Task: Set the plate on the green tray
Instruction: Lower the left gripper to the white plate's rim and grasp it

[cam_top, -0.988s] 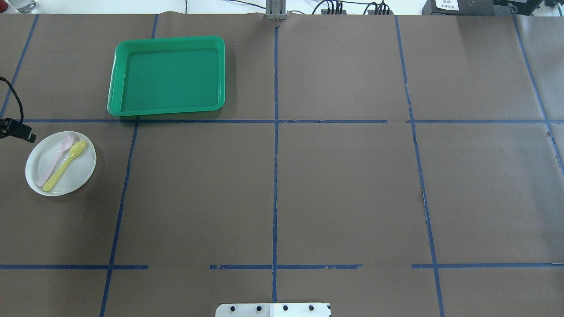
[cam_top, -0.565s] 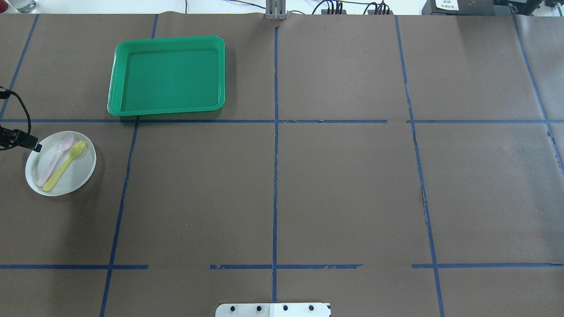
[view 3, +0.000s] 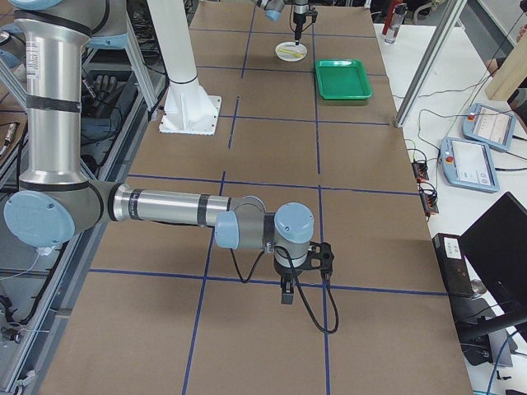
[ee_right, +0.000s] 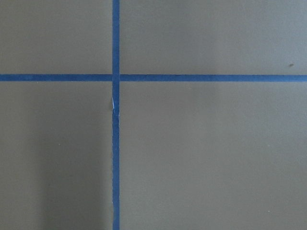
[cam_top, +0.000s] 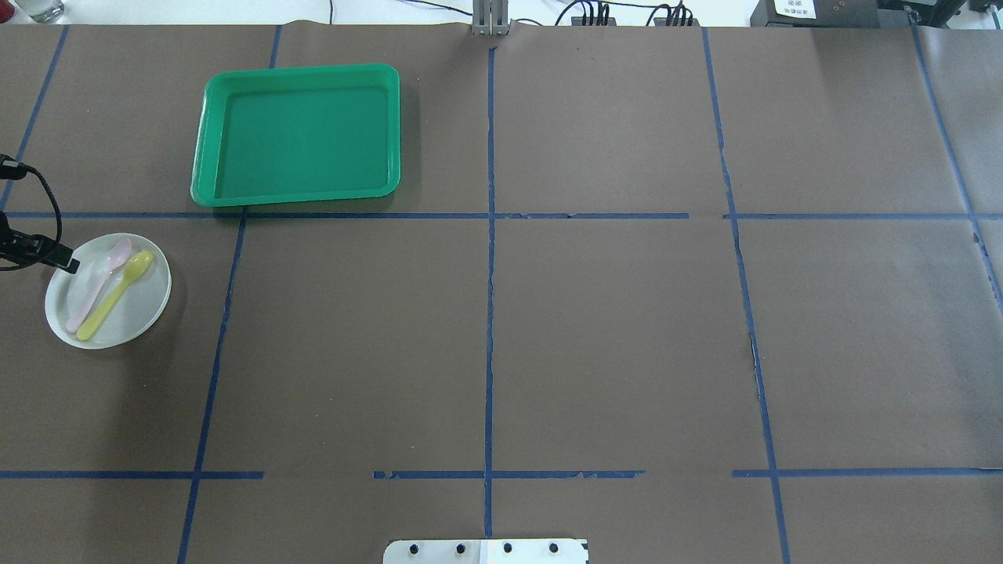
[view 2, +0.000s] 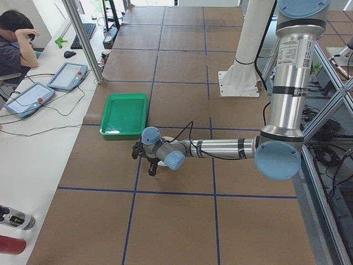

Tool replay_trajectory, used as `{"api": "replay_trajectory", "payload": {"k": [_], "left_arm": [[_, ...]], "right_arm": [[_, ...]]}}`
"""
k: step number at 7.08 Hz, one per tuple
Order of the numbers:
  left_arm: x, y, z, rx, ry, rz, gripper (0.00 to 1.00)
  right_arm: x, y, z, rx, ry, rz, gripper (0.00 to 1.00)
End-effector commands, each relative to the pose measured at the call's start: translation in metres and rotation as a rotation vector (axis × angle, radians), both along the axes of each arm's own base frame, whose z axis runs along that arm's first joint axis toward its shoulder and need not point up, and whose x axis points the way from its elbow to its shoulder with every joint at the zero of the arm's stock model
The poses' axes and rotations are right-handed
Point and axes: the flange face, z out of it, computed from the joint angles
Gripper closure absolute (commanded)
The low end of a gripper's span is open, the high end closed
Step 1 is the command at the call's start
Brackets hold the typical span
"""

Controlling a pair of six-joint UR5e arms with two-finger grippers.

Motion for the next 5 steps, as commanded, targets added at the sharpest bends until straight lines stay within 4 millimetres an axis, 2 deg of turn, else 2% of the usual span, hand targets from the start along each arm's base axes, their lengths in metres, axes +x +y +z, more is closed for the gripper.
{"api": "replay_trajectory", "payload": {"k": [1,5], "left_arm": [[0.002,-0.001,-0.003,0.003,0.006,0.004,0.18],[0.015,0.004,-0.004,0.004,0.008,0.029,0.21]], "right_arm": [[0.0,0.0,0.0,-0.001,0.0,0.0,0.0],[0.0,0.0,0.0,-0.001,0.0,0.0,0.0]]}}
